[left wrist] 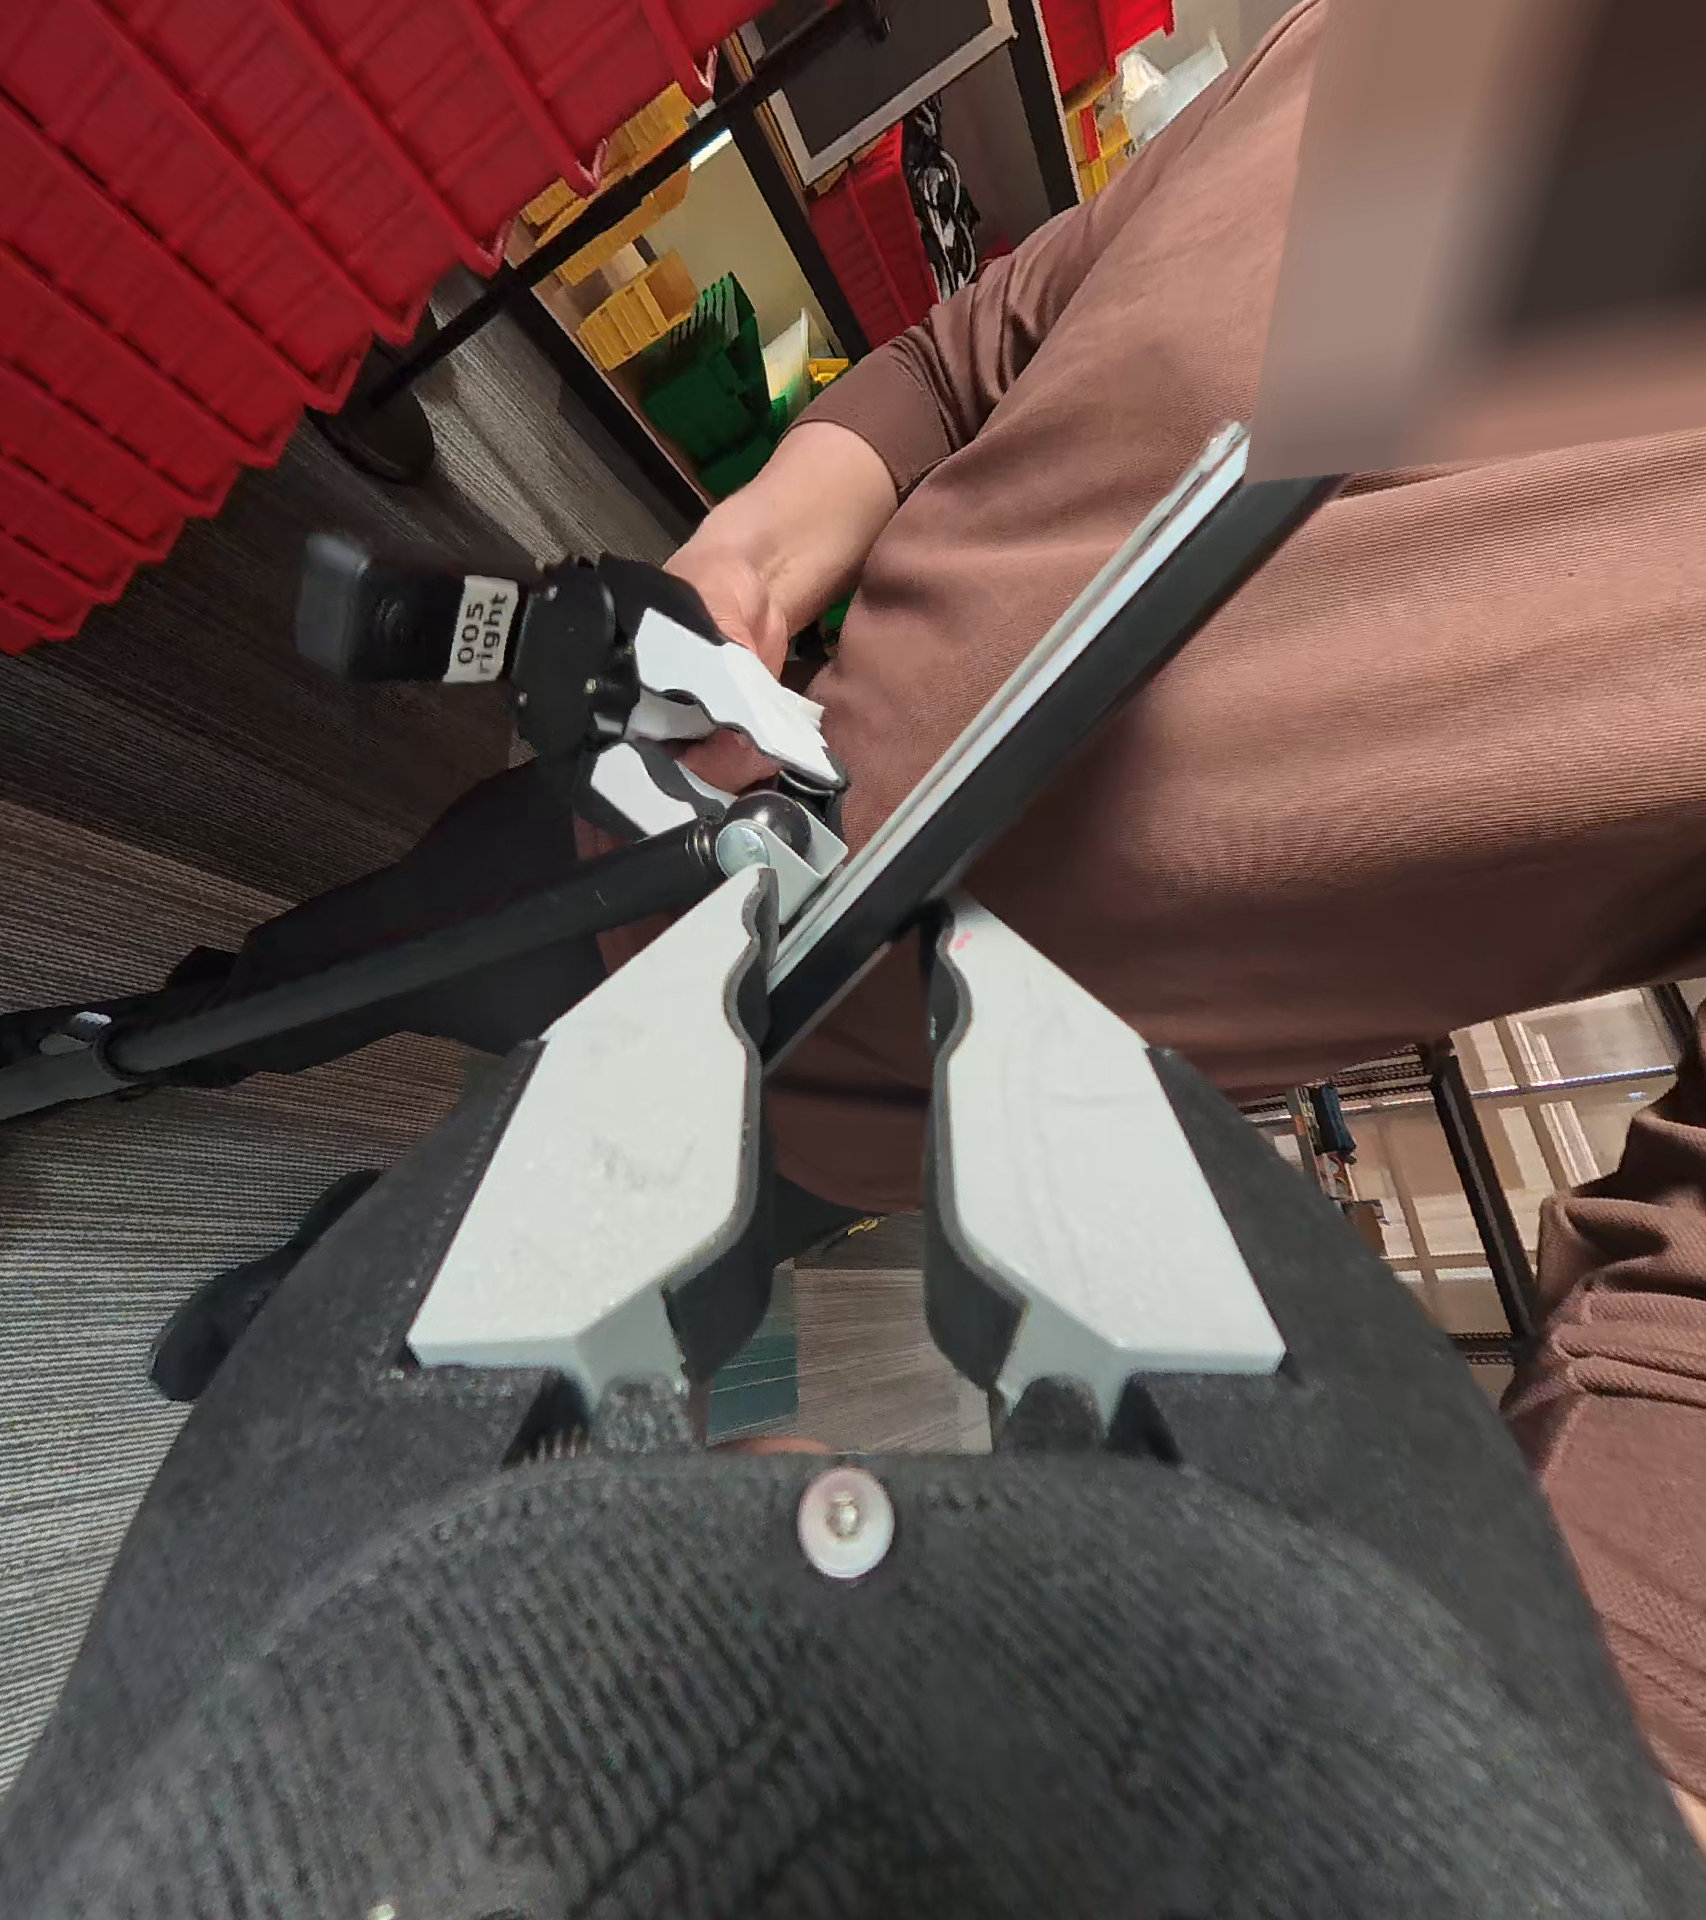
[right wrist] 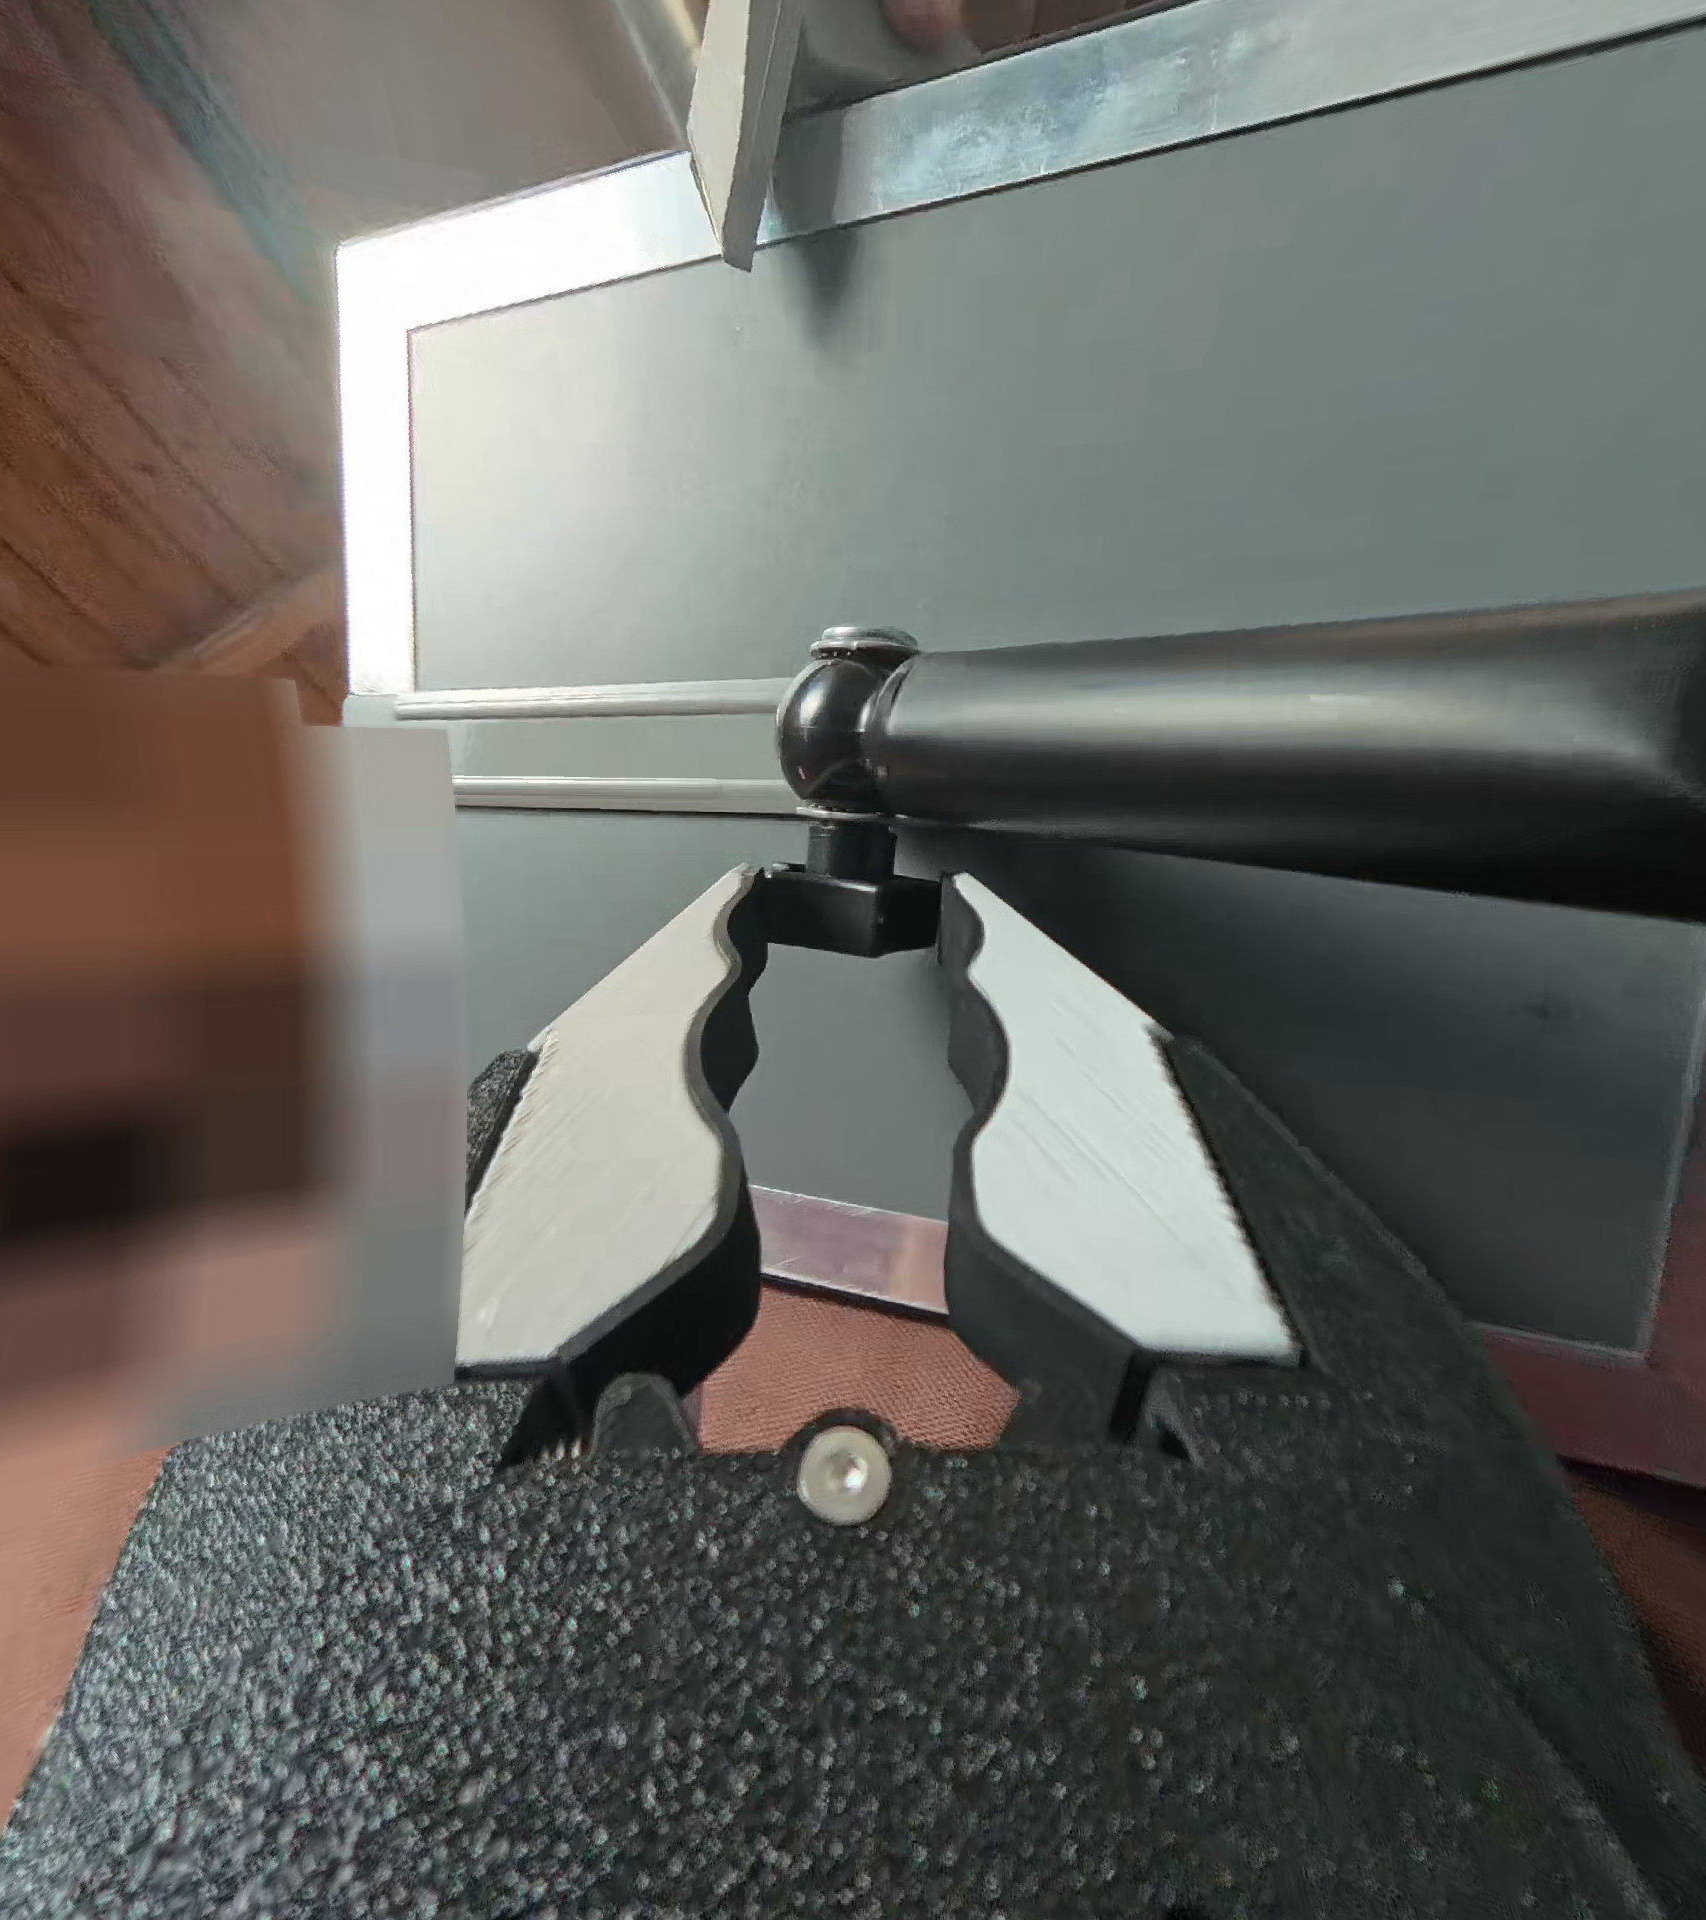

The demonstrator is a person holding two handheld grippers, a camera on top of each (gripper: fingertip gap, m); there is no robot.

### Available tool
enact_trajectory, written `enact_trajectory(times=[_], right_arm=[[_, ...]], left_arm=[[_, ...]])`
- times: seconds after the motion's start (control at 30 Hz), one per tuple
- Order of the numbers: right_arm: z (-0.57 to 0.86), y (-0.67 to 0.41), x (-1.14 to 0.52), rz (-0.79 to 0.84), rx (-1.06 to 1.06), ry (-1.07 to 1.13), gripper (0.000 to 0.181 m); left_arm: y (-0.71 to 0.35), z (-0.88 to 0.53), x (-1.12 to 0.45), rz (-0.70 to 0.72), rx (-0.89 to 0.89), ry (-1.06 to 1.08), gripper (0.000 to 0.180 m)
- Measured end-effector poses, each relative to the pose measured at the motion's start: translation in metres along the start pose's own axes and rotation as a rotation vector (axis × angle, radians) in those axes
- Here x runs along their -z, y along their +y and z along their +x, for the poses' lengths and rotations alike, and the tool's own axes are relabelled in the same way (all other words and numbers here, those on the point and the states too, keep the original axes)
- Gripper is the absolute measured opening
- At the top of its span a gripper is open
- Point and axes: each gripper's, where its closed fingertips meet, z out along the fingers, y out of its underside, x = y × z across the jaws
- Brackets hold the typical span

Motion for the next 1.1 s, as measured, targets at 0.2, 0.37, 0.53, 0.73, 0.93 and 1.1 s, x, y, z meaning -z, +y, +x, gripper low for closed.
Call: enact_trajectory(times=[0.2,0.37,0.53,0.73,0.93,1.1], right_arm=[[0.002,-0.004,0.004,-0.059,0.275,0.375,0.027],[0.002,-0.007,0.007,-0.083,0.465,0.625,0.029],[-0.004,-0.011,0.006,-0.151,0.678,0.877,0.017],[-0.016,-0.01,0.03,-0.048,0.214,0.421,0.027],[-0.002,0.004,0.005,-0.055,0.007,0.176,0.038],[0.002,0.002,0.0,-0.065,0.044,0.205,0.032]], left_arm=[[-0.002,-0.001,-0.001,0.009,-0.013,-0.004,0.026],[-0.002,-0.001,-0.001,-0.005,-0.007,-0.002,0.026],[-0.002,-0.001,0.0,-0.009,0.001,-0.002,0.027],[-0.005,-0.002,-0.001,-0.019,0.006,0.012,0.027],[-0.006,-0.002,-0.002,-0.02,0.021,0.021,0.027],[-0.004,-0.002,-0.001,-0.027,0.026,0.016,0.027]])
